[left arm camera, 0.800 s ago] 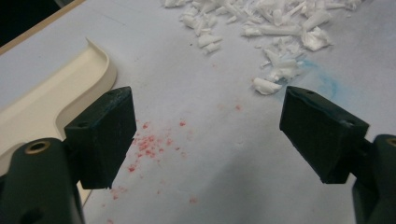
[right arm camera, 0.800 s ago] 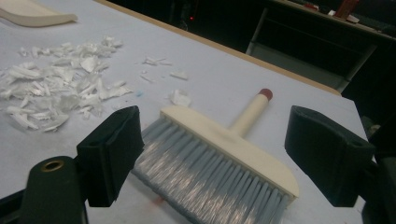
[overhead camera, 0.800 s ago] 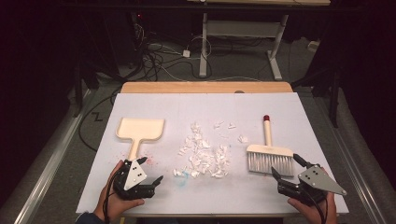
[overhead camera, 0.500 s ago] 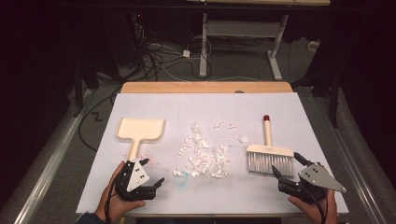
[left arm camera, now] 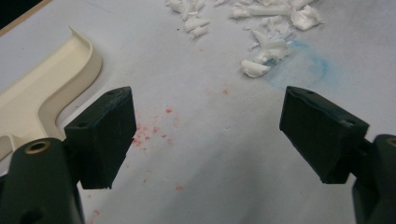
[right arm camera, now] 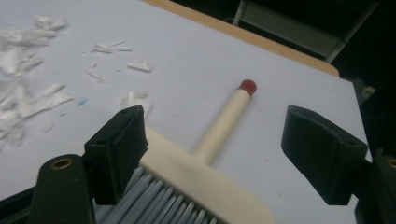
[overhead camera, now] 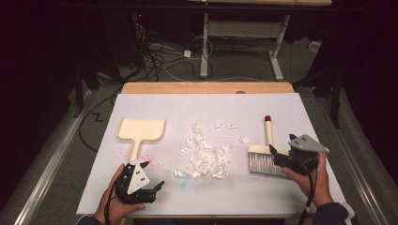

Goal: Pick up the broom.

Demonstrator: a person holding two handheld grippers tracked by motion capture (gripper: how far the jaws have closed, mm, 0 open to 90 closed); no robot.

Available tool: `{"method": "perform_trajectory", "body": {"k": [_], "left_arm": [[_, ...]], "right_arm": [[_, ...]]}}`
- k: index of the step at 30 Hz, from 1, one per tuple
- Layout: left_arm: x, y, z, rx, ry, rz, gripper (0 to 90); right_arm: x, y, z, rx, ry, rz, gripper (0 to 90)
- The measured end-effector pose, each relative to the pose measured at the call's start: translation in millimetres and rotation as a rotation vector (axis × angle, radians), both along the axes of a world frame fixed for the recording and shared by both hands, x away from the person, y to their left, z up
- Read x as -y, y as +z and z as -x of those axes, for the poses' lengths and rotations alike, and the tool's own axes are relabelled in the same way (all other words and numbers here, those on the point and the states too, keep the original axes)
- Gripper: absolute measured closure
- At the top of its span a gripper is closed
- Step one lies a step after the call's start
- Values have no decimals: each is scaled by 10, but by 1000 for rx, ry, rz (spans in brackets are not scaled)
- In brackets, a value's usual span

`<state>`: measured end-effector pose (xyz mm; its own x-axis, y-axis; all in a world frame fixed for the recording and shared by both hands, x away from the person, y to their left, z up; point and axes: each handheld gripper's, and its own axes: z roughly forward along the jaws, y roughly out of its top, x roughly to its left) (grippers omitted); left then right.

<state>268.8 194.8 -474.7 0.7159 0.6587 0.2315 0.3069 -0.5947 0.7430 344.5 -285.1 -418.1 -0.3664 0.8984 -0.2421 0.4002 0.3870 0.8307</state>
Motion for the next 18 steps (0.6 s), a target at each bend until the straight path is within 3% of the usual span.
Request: {"method": "perform_trajectory", "body": {"k": [4, 6, 10, 12, 14, 18], "left_arm": [[-8, -1, 7, -2, -7, -4, 178], [-11, -5, 11, -5, -9, -4, 178], [-7, -17, 11, -12, -15, -5, 178], [-5, -22, 12, -15, -19, -8, 178], [0, -28, 10, -18, -21, -10, 178], [15, -29, 5, -22, -26, -16, 178]], "right_arm": [[17, -73, -396, -105, -74, -32, 279], [35, -142, -561, -188, -87, -67, 290], [34, -316, -795, -317, -171, -72, 354], [32, -386, -872, -377, -186, -72, 386], [13, -429, -914, -408, -188, -83, 434], [-65, -425, -944, -418, -183, -67, 581]]}}
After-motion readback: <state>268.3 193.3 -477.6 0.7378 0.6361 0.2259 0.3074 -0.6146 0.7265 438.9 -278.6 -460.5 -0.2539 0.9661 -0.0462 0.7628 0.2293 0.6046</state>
